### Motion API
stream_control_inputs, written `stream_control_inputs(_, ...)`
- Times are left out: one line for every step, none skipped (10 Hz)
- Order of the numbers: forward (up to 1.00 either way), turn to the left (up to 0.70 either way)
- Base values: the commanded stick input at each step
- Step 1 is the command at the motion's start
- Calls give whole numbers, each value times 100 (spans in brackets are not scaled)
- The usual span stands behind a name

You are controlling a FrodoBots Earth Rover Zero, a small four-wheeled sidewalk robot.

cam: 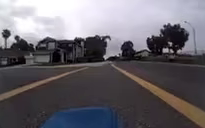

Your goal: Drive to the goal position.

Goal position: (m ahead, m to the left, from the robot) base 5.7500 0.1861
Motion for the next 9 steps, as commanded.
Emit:
stream_control_inputs(100, 14)
stream_control_inputs(100, 0)
stream_control_inputs(100, 0)
stream_control_inputs(100, 0)
stream_control_inputs(100, 0)
stream_control_inputs(100, 0)
stream_control_inputs(100, 0)
stream_control_inputs(100, 0)
stream_control_inputs(100, 0)
